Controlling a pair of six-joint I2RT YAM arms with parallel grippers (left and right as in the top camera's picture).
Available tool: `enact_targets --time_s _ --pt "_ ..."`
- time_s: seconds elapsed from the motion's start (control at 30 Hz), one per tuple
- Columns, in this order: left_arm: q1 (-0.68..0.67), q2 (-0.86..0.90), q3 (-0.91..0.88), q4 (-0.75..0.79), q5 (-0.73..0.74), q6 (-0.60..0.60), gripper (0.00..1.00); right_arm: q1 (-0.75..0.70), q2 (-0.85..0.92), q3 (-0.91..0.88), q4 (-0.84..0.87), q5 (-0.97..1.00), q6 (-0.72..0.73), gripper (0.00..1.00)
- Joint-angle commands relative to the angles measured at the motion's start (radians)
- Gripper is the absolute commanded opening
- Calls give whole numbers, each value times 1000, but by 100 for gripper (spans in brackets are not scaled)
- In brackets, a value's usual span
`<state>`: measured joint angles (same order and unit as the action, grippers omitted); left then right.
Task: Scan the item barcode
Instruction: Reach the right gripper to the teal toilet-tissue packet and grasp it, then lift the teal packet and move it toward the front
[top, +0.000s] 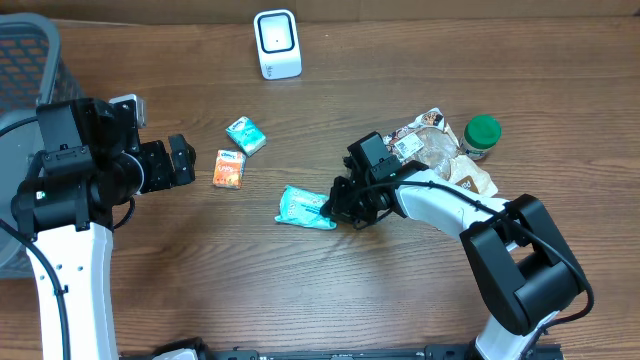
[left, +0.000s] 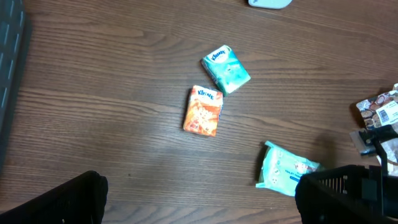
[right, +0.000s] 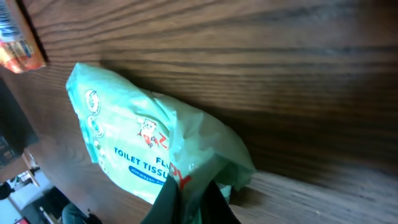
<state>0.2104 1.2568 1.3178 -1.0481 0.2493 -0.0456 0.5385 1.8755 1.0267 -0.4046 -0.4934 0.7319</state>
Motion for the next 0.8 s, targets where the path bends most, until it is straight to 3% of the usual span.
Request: enact_targets --time_s 0.0,0.13,0.33,0.43,0.6,0.77 --pt "5 0 13 1 -6 8 100 5 -2 11 -2 21 -58 4" --pt "5 0 13 1 -6 8 100 5 -18 80 -81 39 -134 4" --pt "5 0 13 2 -6 8 100 26 -58 269 -299 294 -242 4" --pt "5 0 13 1 -6 8 100 72 -60 396 -424 590 -274 4" --pt "5 0 13 1 -6 8 99 200 -54 446 -485 1195 -296 4" --pt "5 0 13 1 -6 8 99 303 30 445 -467 1464 -425 4"
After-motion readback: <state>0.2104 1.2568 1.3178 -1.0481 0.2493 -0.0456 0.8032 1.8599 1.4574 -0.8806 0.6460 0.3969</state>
